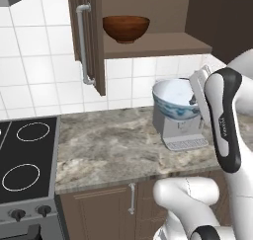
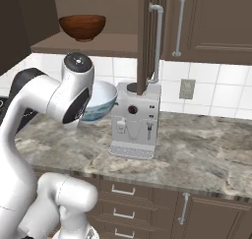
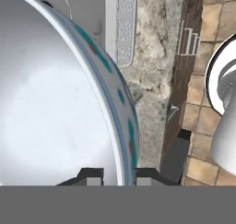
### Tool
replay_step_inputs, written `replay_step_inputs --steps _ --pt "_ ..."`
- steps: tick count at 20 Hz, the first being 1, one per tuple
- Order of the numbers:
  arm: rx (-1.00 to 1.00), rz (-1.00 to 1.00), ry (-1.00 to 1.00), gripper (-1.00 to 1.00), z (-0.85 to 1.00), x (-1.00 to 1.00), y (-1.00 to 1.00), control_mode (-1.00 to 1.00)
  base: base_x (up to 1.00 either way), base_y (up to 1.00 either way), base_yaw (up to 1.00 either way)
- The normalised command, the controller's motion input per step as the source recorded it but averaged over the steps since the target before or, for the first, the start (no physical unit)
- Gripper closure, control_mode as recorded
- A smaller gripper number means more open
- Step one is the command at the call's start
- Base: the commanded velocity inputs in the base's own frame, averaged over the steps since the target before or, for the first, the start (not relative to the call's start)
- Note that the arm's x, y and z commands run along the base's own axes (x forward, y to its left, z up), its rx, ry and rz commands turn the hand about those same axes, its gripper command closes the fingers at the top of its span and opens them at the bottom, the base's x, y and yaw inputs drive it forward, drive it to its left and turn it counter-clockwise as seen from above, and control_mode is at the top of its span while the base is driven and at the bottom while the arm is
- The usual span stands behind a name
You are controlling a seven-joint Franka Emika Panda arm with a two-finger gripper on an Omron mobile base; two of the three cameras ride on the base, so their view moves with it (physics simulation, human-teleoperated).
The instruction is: Pick up the bowls from the cabinet and place each bowl in front of a stool on the dining counter.
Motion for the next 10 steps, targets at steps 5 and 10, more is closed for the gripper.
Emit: replay_step_inputs --steps 5,10 --pt "0.00 0.00 0.00 1.00 0.00 0.00 0.00 1.00 -0.82 -0.60 -0.29" --pt "0.00 0.00 0.00 1.00 0.00 0.00 0.00 1.00 -0.89 -0.43 -0.63"
